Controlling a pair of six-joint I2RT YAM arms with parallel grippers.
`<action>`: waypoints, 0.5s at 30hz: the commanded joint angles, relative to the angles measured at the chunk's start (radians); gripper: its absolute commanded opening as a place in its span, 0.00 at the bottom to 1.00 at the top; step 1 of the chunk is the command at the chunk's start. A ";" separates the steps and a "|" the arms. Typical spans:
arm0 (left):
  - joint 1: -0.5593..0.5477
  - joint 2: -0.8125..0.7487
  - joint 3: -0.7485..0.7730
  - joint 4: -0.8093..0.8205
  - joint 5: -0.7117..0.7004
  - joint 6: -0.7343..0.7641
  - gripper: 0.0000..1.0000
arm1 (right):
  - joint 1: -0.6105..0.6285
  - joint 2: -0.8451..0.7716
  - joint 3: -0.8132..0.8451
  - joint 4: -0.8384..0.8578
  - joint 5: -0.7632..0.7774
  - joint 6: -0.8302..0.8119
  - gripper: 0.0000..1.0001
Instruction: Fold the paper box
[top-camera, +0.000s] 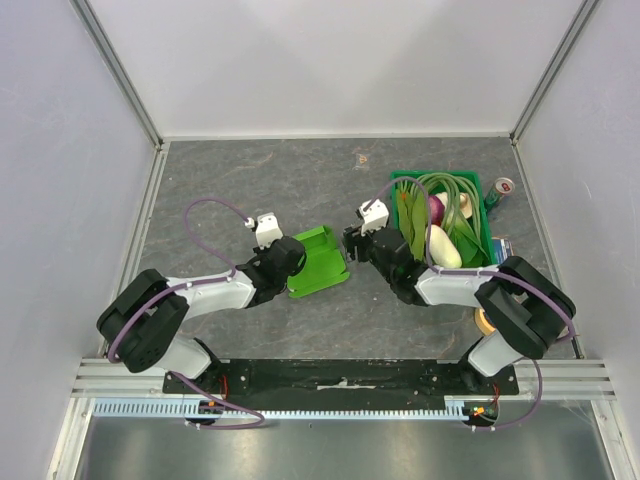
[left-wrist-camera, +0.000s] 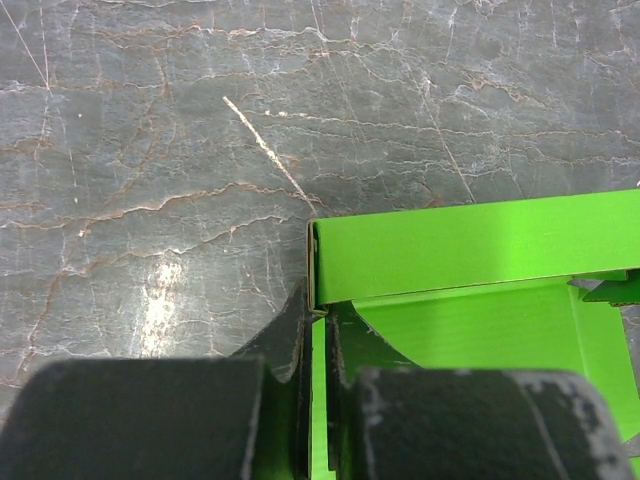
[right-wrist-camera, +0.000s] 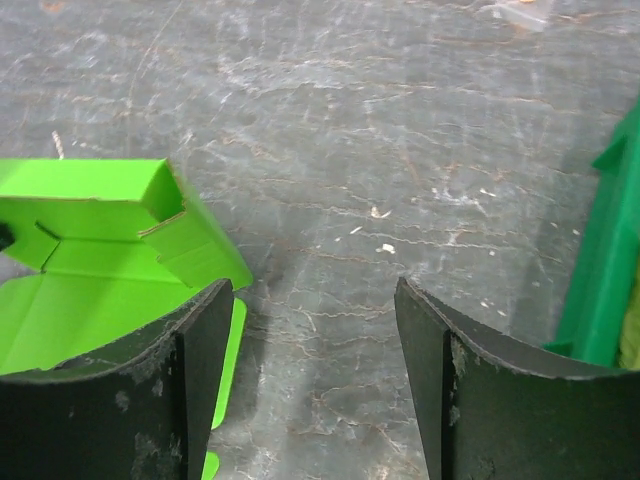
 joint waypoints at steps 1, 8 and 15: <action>-0.011 -0.001 -0.025 -0.091 0.046 -0.016 0.02 | -0.019 0.005 0.095 -0.068 -0.277 -0.098 0.73; -0.011 -0.003 -0.027 -0.083 0.053 0.009 0.02 | -0.081 0.091 0.109 0.004 -0.391 -0.193 0.69; -0.010 0.003 -0.015 -0.082 0.056 0.041 0.02 | -0.163 0.194 0.183 -0.055 -0.673 -0.325 0.57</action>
